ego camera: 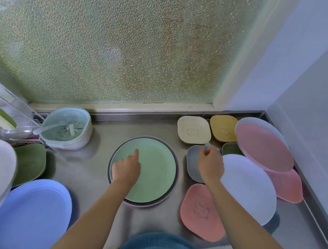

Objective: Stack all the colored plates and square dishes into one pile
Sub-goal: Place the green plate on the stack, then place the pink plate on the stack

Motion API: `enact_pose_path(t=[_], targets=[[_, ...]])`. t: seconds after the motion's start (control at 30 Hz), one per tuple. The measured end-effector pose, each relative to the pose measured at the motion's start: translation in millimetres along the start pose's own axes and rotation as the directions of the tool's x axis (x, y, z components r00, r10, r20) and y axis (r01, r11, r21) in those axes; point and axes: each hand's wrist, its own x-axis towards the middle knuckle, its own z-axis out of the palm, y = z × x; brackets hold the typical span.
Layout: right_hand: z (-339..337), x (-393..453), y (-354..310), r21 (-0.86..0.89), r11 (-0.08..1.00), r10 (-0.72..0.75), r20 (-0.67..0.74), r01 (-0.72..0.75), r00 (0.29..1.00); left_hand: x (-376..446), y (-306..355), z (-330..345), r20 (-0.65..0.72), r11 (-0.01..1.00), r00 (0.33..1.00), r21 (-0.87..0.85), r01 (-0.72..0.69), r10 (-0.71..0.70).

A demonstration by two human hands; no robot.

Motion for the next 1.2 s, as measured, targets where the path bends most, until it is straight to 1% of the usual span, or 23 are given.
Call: enact_pose_path(t=[0.07, 0.1, 0.13, 0.17, 0.2, 0.23, 0.27, 0.33, 0.37, 0.43, 0.5, 0.53, 0.6, 0.63, 0.67, 0.7, 0.8, 0.87, 0.93, 1.0, 1.07, 1.13, 1.2], targets=[[-18.9, 17.8, 7.9, 0.149, 0.975, 0.178, -0.092, -0.163, 0.980, 7.3, 28.8, -4.4, -0.009, 0.995, 0.995, 0.002, -0.103, 0.103], [-27.8, 26.3, 13.7, 0.208, 0.948, 0.266, -0.111, -0.239, 0.958, 11.2, 45.3, -6.7, -0.005, 0.988, 0.988, 0.008, -0.155, 0.155], [-35.3, 34.8, 20.8, 0.286, 0.906, 0.350, -0.101, -0.310, 0.931, 14.7, 62.9, -9.2, 0.000, 0.979, 0.979, 0.019, -0.205, 0.205], [-41.4, 42.6, 28.2, 0.403, 0.831, 0.444, -0.066, -0.383, 0.894, 17.9, 80.9, -11.5, 0.002, 0.968, 0.969, 0.025, -0.248, 0.248], [-46.9, 48.5, 35.0, 0.548, 0.699, 0.541, 0.014, -0.459, 0.841, 19.6, 99.0, -14.3, 0.001, 0.959, 0.959, 0.018, -0.282, 0.282], [-52.3, 53.3, 40.6, 0.677, 0.528, 0.609, 0.119, -0.513, 0.784, 20.4, 116.6, -16.9, 0.002, 0.950, 0.950, 0.000, -0.314, 0.314], [-57.8, 58.1, 46.5, 0.755, 0.374, 0.637, 0.213, -0.538, 0.741, 20.5, 133.4, -18.8, -0.002, 0.938, 0.938, -0.018, -0.347, 0.347], [-67.9, 65.1, 55.1, 0.822, 0.159, 0.645, 0.333, -0.547, 0.688, 18.5, 161.7, -20.8, -0.023, 0.909, 0.910, -0.028, -0.415, 0.415], [-71.3, 67.4, 60.0, 0.830, 0.100, 0.638, 0.370, -0.549, 0.676, 16.9, 172.8, -21.7, -0.033, 0.896, 0.897, -0.030, -0.443, 0.442], [-76.4, 72.2, 69.4, 0.836, 0.060, 0.606, 0.404, -0.546, 0.685, 14.7, 188.9, -21.1, -0.053, 0.878, 0.878, -0.034, -0.478, 0.476], [-80.2, 77.7, 75.2, 0.839, 0.069, 0.573, 0.409, -0.540, 0.710, 12.1, 198.5, -19.6, -0.059, 0.872, 0.873, -0.043, -0.487, 0.484], [-81.5, 80.9, 77.6, 0.841, 0.037, 0.583, 0.420, -0.540, 0.695, 11.7, 201.6, -18.5, -0.059, 0.875, 0.876, -0.054, -0.481, 0.478], [-85.5, 82.9, 76.5, 0.839, -0.035, 0.634, 0.439, -0.543, 0.637, 12.7, 205.0, -14.3, -0.056, 0.885, 0.889, -0.078, -0.459, 0.455], [-85.9, 82.0, 75.3, 0.844, -0.051, 0.647, 0.435, -0.533, 0.626, 12.7, 205.7, -12.8, -0.054, 0.891, 0.896, -0.095, -0.443, 0.440], [-84.0, 79.7, 72.9, 0.847, -0.034, 0.657, 0.419, -0.530, 0.627, 12.6, 206.0, -12.4, -0.053, 0.898, 0.906, -0.120, -0.424, 0.421], [-80.5, 73.8, 70.8, 0.846, 0.021, 0.654, 0.391, -0.532, 0.648, 12.6, 205.7, -12.2, -0.056, 0.905, 0.919, -0.164, -0.393, 0.389], [-63.2, 50.4, 61.9, 0.805, 0.323, 0.599, 0.233, -0.498, 0.766, 19.4, 198.7, -14.7, -0.057, 0.887, 0.975, -0.407, -0.217, 0.213], [-54.6, 34.1, 51.6, 0.747, 0.514, 0.465, 0.171, -0.422, 0.869, 28.1, 185.9, -21.0, -0.037, 0.827, 0.997, -0.558, -0.071, 0.061], [-47.3, 19.8, 39.3, 0.659, 0.669, 0.286, 0.197, -0.342, 0.938, 33.9, 165.5, -27.3, -0.022, 0.749, 0.996, -0.661, 0.047, -0.082], [-37.2, 8.6, 27.3, 0.601, 0.748, 0.137, 0.275, -0.282, 0.951, 32.4, 135.6, -30.7, -0.023, 0.697, 0.970, -0.699, 0.157, -0.242], [-26.4, -0.3, 17.8, 0.569, 0.786, 0.037, 0.347, -0.242, 0.937, 24.4, 102.9, -30.8, -0.019, 0.652, 0.922, -0.713, 0.258, -0.387], [-12.3, -12.2, 9.0, 0.517, 0.831, -0.044, 0.430, -0.206, 0.902, 11.1, 63.8, -27.4, 0.003, 0.643, 0.885, -0.686, 0.341, -0.465], [3.2, -25.0, 3.3, 0.459, 0.870, -0.093, 0.514, -0.182, 0.853, -0.4, 23.2, -17.9, 0.069, 0.663, 0.877, -0.626, 0.409, -0.476]])
